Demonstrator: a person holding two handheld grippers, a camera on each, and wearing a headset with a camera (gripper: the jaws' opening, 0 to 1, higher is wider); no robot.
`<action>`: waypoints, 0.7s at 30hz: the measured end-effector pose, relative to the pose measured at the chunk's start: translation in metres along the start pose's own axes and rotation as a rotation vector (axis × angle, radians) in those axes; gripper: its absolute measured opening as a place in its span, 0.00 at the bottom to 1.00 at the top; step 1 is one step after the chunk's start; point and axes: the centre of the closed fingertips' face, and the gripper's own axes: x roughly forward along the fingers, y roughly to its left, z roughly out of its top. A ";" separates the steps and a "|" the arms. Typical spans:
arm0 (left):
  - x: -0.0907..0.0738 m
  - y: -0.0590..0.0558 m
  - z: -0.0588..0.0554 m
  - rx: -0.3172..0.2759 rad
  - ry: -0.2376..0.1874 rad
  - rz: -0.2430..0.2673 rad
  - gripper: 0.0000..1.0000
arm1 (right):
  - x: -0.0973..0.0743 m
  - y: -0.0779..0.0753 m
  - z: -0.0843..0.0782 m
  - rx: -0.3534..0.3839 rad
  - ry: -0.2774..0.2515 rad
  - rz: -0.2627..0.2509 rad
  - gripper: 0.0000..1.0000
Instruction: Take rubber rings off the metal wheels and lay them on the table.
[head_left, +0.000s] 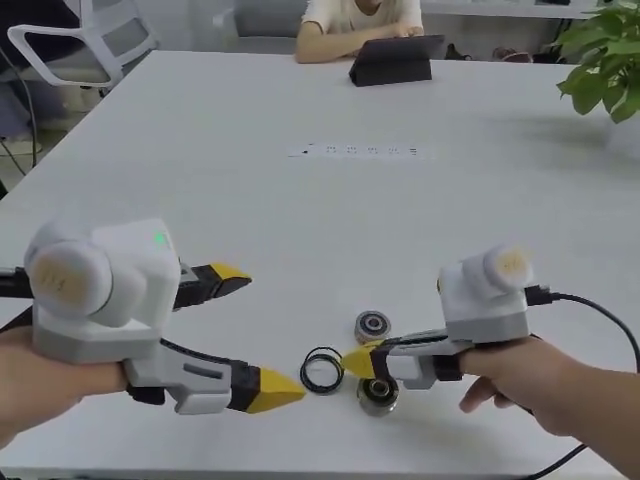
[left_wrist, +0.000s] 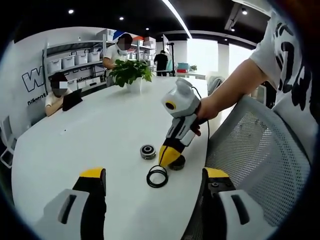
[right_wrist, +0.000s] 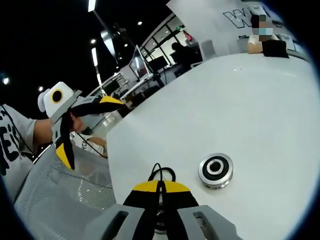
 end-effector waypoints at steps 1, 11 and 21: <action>0.000 0.000 0.000 0.000 0.000 -0.001 0.76 | 0.000 0.000 0.000 -0.003 0.001 -0.001 0.00; 0.000 0.001 -0.001 -0.006 0.004 0.000 0.76 | 0.003 -0.003 -0.004 -0.113 0.031 -0.031 0.05; 0.001 0.000 -0.003 -0.011 0.010 -0.006 0.76 | 0.003 -0.002 -0.006 -0.199 0.063 -0.041 0.17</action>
